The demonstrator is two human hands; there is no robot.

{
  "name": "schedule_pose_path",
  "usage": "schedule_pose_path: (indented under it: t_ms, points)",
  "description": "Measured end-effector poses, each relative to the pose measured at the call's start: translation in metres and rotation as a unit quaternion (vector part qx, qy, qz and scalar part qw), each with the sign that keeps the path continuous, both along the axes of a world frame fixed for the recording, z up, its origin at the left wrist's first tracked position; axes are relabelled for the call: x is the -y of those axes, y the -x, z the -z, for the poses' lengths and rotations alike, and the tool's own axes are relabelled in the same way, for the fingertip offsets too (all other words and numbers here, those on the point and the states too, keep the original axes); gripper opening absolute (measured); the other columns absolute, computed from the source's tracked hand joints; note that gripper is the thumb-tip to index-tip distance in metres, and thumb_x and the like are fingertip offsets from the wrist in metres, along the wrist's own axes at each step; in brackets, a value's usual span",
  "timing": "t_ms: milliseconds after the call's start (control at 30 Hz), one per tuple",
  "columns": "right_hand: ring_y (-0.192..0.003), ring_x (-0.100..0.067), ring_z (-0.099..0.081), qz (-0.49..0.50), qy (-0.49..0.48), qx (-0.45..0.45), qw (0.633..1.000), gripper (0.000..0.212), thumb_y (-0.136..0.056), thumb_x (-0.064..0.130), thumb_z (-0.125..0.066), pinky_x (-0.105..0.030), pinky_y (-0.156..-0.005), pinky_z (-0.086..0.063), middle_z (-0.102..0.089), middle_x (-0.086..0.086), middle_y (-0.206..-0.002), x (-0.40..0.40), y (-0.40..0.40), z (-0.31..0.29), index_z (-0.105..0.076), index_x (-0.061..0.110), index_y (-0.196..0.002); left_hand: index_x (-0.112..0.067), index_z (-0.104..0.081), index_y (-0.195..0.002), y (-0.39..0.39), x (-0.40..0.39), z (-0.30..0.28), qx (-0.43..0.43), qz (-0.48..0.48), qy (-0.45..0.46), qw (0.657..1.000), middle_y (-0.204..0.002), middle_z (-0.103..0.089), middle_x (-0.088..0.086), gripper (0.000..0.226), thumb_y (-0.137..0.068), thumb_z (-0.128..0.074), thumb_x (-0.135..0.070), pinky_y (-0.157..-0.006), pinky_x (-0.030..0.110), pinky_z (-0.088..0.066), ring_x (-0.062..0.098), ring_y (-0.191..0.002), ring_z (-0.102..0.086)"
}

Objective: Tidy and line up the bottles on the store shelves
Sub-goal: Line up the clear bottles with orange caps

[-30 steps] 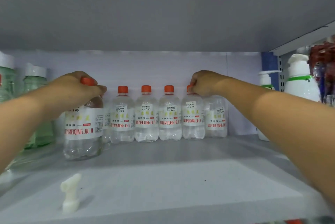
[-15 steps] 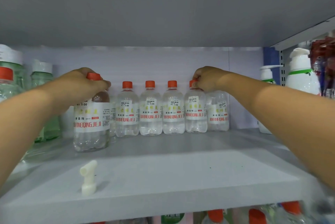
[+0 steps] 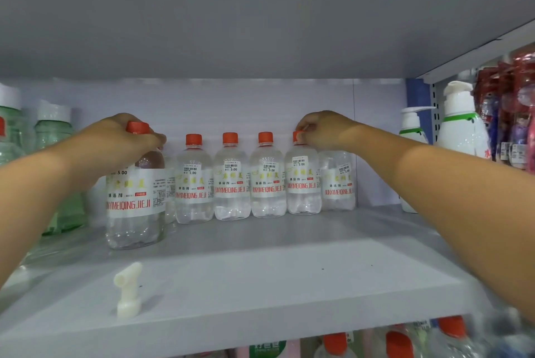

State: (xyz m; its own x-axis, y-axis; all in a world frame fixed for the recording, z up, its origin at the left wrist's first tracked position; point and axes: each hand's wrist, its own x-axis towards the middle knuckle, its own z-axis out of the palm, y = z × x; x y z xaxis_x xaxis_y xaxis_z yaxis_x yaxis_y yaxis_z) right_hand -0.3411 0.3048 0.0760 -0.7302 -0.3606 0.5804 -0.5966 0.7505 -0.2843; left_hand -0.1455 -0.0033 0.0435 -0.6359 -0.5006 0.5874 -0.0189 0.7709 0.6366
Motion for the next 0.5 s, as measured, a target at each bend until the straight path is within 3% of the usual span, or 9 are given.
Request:
schedule_pose_path:
  t_ms: [100, 200, 300, 500]
  points:
    - [-0.124, -0.023, -0.057, 0.030, 0.073, -0.022, 0.997, 0.038, -0.101, 0.034, -0.056, -0.032, -0.099, -0.048, -0.056, 0.000, -0.142, -0.018, -0.002, -0.005, -0.059, 0.022, -0.137, -0.032, -0.060, -0.102, -0.001, 0.000, 0.000, 0.006, -0.002, 0.002, 1.000, -0.098, -0.075, 0.002, 0.029, -0.085, -0.072, -0.052, -0.075, 0.038, -0.049, 0.026, -0.093, -0.064]
    - [-0.112, -0.031, -0.062, 0.132, 0.060, 0.037, 0.989, 0.050, -0.099, 0.041, -0.059, -0.036, -0.090, -0.055, -0.060, -0.011, -0.135, -0.031, 0.006, -0.001, -0.055, 0.008, -0.137, -0.029, -0.060, -0.100, -0.001, -0.003, 0.000, 0.001, -0.005, -0.002, 1.000, -0.097, -0.069, 0.004, 0.027, -0.086, -0.073, -0.048, -0.079, 0.041, -0.050, 0.028, -0.090, -0.063]
    - [-0.097, -0.034, -0.068, 0.130, 0.067, 0.125, 0.981, 0.048, -0.096, 0.038, -0.065, -0.044, -0.084, -0.062, -0.061, -0.017, -0.126, -0.031, 0.014, 0.009, -0.057, 0.003, -0.128, -0.029, -0.059, -0.099, 0.000, -0.005, 0.000, -0.002, -0.013, -0.003, 1.000, -0.097, -0.065, 0.004, 0.026, -0.086, -0.074, -0.046, -0.084, 0.046, -0.053, 0.028, -0.086, -0.061]
    - [-0.100, -0.037, -0.070, 0.143, 0.058, 0.117, 0.981, 0.054, -0.099, 0.041, -0.062, -0.045, -0.089, -0.061, -0.061, -0.018, -0.129, -0.026, 0.014, 0.009, -0.054, 0.000, -0.134, -0.029, -0.059, -0.104, -0.002, -0.007, -0.001, 0.001, -0.032, -0.005, 0.999, -0.095, -0.065, 0.004, 0.030, -0.086, -0.073, -0.048, -0.086, 0.047, -0.055, 0.028, -0.084, -0.062]
